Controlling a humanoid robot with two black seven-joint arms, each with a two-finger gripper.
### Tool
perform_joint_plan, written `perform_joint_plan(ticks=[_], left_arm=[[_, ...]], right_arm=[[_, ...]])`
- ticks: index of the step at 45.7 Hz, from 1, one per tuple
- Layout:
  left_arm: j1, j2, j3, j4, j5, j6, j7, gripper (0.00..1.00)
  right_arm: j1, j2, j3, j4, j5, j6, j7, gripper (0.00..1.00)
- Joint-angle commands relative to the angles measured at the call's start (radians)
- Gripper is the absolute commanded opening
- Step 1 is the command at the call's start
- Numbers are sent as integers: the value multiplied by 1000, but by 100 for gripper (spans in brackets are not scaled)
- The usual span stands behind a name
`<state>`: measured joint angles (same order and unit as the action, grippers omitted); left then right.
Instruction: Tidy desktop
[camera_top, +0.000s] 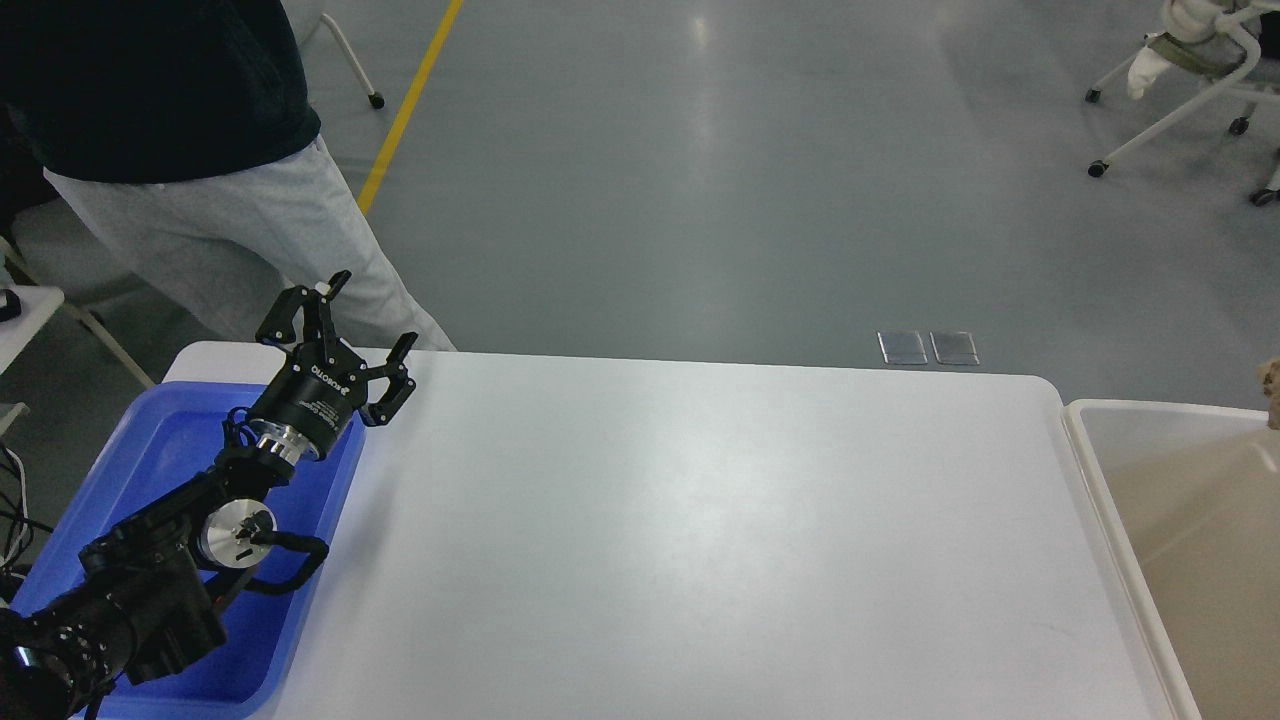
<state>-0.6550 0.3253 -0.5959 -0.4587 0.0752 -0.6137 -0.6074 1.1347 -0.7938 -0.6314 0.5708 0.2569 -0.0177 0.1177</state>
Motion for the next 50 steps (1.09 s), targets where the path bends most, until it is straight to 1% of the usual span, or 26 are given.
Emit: perform_joint_plan(ticks=[1, 5, 11, 14, 21, 35, 50], left_arm=[[0, 0, -1, 0, 0, 0, 0, 100], [0, 0, -1, 0, 0, 0, 0, 100], [0, 1, -1, 0, 0, 0, 0, 100], [0, 0, 1, 0, 0, 0, 0, 100], [0, 0, -1, 0, 0, 0, 0, 100], [0, 0, -1, 0, 0, 0, 0, 100], [0, 0, -1, 0, 0, 0, 0, 100]], right_arm=[[-277, 165, 263, -227, 59, -123, -81, 0], [-343, 223, 375, -305, 51, -146, -108, 0], [-395, 306, 473, -391, 58, -162, -156, 0], [-411, 323, 522, -407, 56, -165, -174, 0], [-437, 335, 599, -408, 54, -168, -194, 0], [-478, 380, 624, -436, 59, -173, -193, 0], [-487, 378, 628, -439, 54, -171, -185, 0]])
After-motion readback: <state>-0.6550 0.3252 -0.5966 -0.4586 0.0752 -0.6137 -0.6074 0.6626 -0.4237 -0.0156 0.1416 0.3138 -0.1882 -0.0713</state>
